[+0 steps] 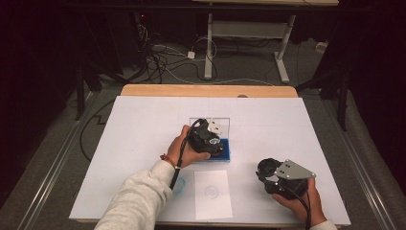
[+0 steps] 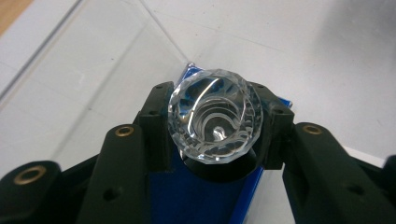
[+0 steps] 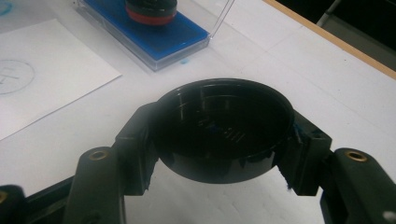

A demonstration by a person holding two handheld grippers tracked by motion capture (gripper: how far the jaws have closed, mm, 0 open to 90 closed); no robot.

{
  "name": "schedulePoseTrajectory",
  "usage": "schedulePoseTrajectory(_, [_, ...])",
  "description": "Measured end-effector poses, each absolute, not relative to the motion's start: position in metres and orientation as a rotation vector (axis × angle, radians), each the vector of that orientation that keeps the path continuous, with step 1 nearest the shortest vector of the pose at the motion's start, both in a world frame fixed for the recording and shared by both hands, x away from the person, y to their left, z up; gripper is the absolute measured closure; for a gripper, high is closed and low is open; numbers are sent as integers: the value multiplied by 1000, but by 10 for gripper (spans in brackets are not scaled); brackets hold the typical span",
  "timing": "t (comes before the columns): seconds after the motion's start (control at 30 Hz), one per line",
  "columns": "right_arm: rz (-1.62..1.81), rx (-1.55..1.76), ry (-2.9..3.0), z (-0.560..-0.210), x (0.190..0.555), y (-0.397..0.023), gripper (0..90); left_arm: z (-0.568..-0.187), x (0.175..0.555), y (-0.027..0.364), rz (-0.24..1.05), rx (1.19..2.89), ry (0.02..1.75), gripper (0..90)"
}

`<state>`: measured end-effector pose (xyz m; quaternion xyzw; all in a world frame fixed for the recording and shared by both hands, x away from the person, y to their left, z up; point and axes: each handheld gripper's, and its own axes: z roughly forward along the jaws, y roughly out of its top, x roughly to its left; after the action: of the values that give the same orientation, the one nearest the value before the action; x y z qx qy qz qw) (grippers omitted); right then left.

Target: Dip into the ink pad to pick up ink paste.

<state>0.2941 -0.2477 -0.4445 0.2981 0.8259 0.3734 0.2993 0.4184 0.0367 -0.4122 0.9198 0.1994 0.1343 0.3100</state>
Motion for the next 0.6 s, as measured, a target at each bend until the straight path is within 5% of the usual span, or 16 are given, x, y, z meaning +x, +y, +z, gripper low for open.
schedulePoseTrajectory(0.6, [992,772,2200,-444,294,-246,386,-400,380,85,349,2322,495,548])
